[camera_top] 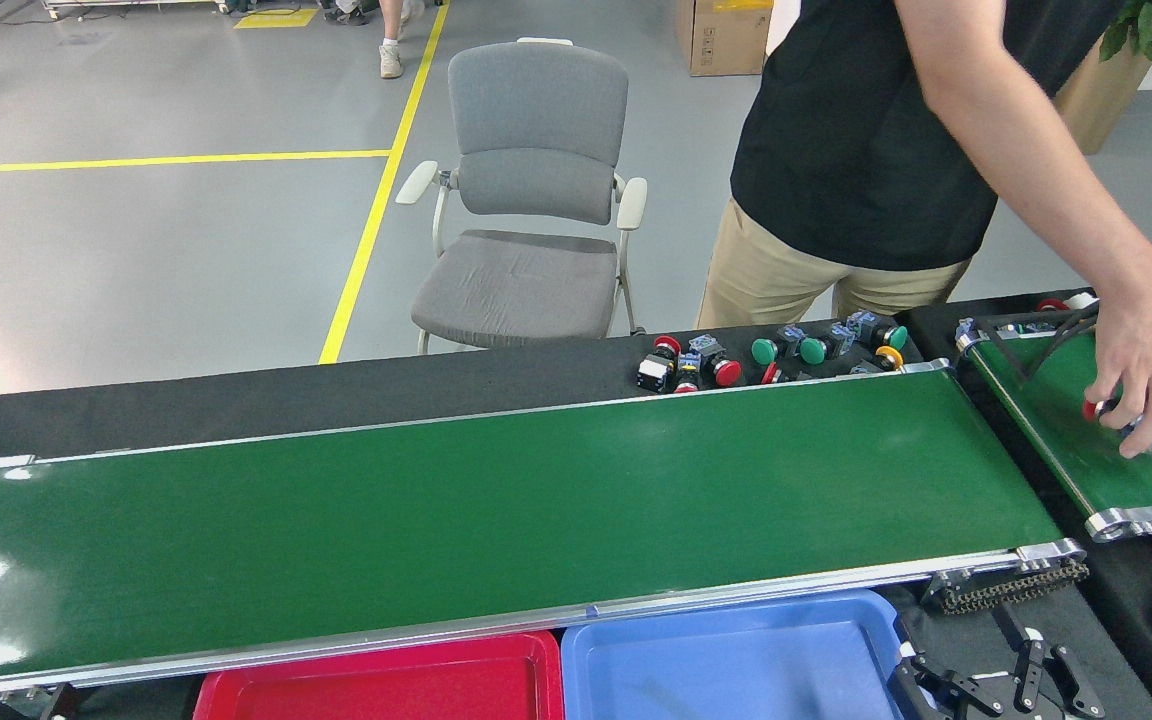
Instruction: Pick switch part from conveyor to tray
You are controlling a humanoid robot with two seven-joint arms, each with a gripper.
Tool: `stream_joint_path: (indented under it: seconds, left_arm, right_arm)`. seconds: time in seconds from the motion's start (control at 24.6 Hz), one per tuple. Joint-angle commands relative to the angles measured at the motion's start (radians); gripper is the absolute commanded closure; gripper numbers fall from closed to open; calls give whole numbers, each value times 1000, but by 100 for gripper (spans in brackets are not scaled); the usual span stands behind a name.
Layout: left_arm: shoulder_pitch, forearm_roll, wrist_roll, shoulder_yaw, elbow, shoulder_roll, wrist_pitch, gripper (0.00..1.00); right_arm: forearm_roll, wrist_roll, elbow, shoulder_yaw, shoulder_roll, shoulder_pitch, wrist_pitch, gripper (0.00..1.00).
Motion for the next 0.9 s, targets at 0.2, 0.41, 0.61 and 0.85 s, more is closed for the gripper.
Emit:
stream_joint_path:
  seconds: [0.2, 0.41, 0.61, 0.85]
  left_arm:
    - [-5, -1, 9, 8, 14, 3, 1, 0]
    - [-12, 5, 9, 19, 13, 5, 6, 0]
    - [-18, 8, 8, 19, 14, 6, 10, 0]
    - [-25, 8, 8, 19, 14, 5, 9, 0]
  right_arm:
    - [-1, -5, -12, -1, -3, -6, -3, 1]
    - [-1, -4, -13, -1, 0, -26, 5, 1]
    - [-1, -2, -10, 1, -3, -37, 5, 1]
    - [-1, -1, -6, 1, -2, -46, 9, 1]
